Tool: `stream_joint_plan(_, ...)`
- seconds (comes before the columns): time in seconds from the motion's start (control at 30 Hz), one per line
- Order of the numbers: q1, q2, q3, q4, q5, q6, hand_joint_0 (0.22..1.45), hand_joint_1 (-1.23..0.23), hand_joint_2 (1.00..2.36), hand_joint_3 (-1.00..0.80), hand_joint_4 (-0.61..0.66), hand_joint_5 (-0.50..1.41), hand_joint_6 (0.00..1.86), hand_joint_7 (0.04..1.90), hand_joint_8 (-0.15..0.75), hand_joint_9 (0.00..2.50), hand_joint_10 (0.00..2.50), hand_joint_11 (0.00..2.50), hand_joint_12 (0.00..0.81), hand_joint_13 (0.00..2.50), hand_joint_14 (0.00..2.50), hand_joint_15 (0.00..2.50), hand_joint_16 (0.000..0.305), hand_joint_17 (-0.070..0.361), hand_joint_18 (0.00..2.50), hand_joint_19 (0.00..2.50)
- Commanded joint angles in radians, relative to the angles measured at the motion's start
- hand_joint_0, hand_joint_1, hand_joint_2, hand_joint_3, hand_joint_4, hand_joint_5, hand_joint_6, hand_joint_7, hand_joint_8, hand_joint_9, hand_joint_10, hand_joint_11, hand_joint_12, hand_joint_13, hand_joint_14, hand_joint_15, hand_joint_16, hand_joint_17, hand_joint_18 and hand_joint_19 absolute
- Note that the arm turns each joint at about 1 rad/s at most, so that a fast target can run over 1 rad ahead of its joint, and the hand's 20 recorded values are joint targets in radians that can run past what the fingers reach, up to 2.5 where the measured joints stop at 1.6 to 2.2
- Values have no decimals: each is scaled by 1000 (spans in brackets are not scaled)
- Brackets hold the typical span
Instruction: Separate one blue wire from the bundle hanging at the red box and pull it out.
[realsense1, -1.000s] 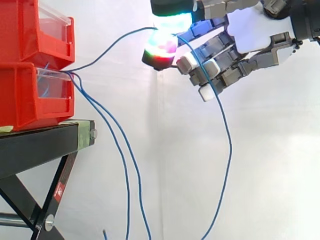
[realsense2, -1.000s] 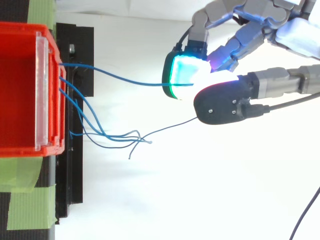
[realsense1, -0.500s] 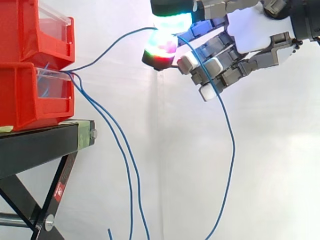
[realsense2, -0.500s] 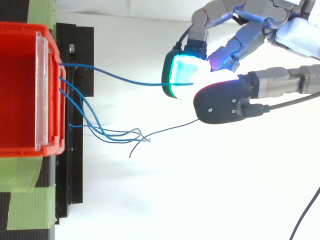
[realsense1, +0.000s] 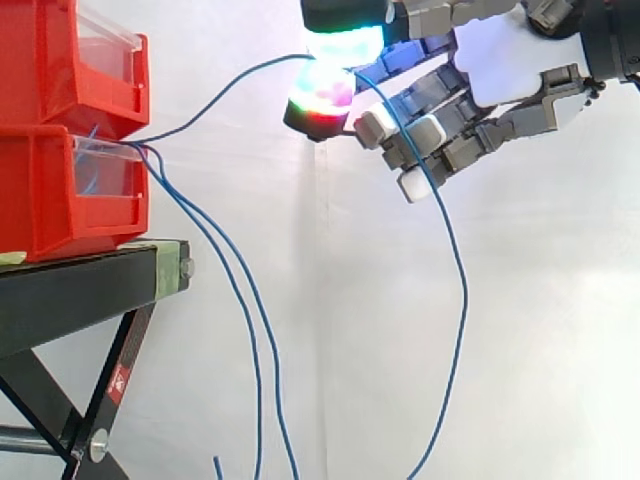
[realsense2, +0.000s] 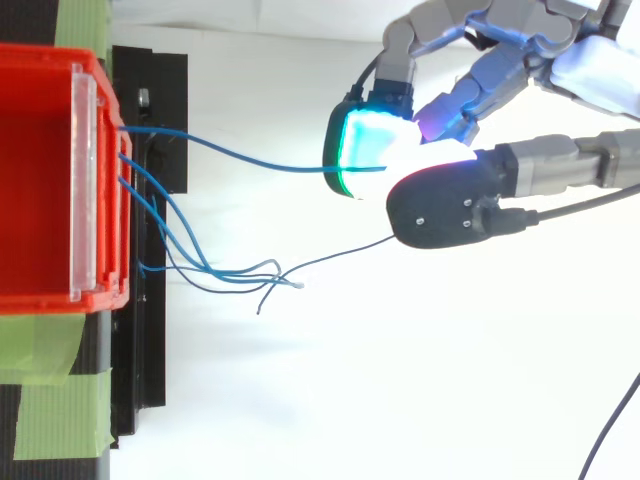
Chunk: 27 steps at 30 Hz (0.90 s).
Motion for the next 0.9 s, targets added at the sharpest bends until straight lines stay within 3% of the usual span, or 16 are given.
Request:
stream_joint_plan(0.0, 0, 1, -1, 0, 0, 0, 616, -739, 1010, -108, -25, -139, 912, 1006, 387, 1050, 12, 1249, 483, 1026, 375, 1377, 59, 133, 939, 716)
stream_joint_plan(0.2, 0, 1, 1, -21, -5, 2, 617, -741, 1010, -110, -26, -139, 911, 1009, 393, 1051, 11, 1236, 480, 1024, 377, 1380, 59, 132, 937, 715)
stream_joint_plan(0.27, 5, 1, 1, -62, -29, 3, 617, -740, 1010, -108, -26, -139, 911, 1010, 390, 1051, 10, 1228, 483, 1025, 374, 1378, 59, 132, 938, 706)
stream_joint_plan(0.3, 9, 1, 1, -128, -120, 8, 617, -741, 1010, -108, -26, -139, 911, 1011, 388, 1050, 11, 1225, 483, 1027, 371, 1372, 58, 131, 937, 717)
stream_joint_plan(0.47, 18, -1, 1, -156, -219, 23, 617, -742, 1010, -109, -29, -139, 910, 1014, 393, 1048, 10, 1221, 482, 1024, 379, 1382, 58, 131, 937, 716)
stream_joint_plan(0.57, 22, 1, -1, -161, -219, 31, 617, -741, 1010, -107, -28, -139, 910, 1015, 392, 1047, 11, 1222, 477, 1026, 376, 1361, 58, 131, 938, 717)
stream_joint_plan(0.73, 41, -1, -1, -217, -219, 32, 617, -741, 1011, -109, -29, -139, 911, 1013, 388, 1043, 11, 1223, 480, 1024, 378, 1378, 58, 131, 937, 710)
stream_joint_plan(0.87, 54, -1, -1, -228, -216, 32, 618, -742, 1010, -108, -29, -139, 911, 1012, 387, 1041, 12, 1220, 475, 1025, 377, 1370, 58, 131, 937, 711)
